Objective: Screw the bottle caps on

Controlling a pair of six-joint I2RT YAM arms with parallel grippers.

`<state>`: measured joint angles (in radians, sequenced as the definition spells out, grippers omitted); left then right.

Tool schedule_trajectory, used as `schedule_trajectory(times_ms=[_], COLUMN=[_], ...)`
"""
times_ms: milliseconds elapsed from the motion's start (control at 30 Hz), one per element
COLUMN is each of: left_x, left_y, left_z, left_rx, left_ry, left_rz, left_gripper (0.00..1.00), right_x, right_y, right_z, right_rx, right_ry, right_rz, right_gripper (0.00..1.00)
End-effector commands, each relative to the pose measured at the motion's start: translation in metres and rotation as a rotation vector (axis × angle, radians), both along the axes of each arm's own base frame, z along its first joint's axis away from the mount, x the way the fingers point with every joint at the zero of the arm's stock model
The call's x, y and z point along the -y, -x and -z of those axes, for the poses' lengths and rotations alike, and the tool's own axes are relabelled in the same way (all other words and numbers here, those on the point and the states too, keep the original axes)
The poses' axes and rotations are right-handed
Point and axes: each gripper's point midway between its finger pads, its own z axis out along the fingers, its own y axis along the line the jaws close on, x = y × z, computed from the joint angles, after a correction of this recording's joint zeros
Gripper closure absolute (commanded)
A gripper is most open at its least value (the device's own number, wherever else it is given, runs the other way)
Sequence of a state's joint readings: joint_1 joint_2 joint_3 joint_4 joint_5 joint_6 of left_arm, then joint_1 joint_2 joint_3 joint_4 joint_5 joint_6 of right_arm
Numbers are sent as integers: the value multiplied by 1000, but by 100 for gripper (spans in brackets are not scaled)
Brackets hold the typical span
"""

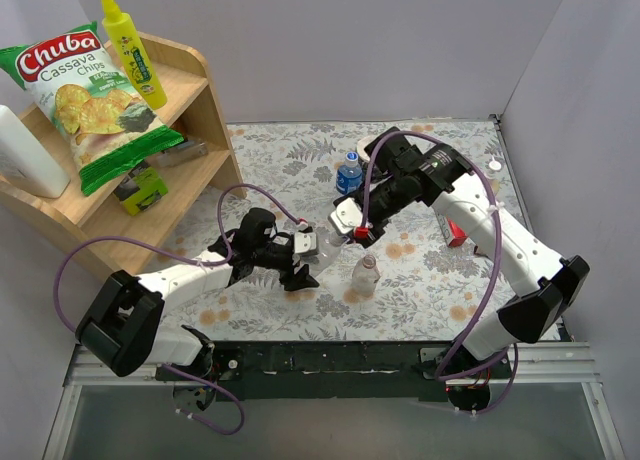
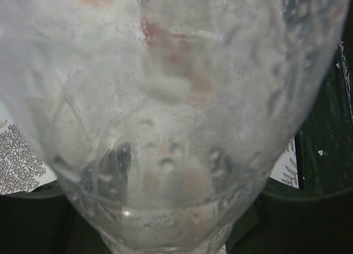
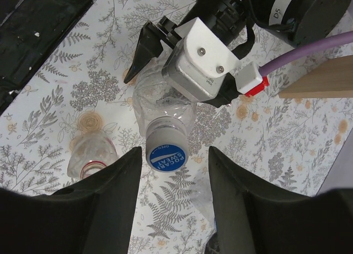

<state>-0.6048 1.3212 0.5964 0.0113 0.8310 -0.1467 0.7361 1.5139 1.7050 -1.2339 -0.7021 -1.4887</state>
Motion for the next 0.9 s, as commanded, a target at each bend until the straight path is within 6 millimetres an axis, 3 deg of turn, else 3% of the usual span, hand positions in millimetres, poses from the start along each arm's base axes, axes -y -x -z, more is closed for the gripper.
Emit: schedule_trajectory(times_ms=[0,333,667,867], left_x=[7,8,9,11], left_y=[-5,-6,-10,-14], left_z=[-16,-15,-11,-12], left_rx=[53,59,56,58], left_ry=[38,33,23,24], left_rz=[42,48,41,38], left_gripper=[100,100,100,100], right_x=[0,2,2,0], right_y=[6,5,3,3], right_z=[5,13,9,11], right_rx=[0,9,29,7], right_ry=[28,64,58,65], right_rz=[-46,-59,-53,-52], right_gripper=[43,52,50,60])
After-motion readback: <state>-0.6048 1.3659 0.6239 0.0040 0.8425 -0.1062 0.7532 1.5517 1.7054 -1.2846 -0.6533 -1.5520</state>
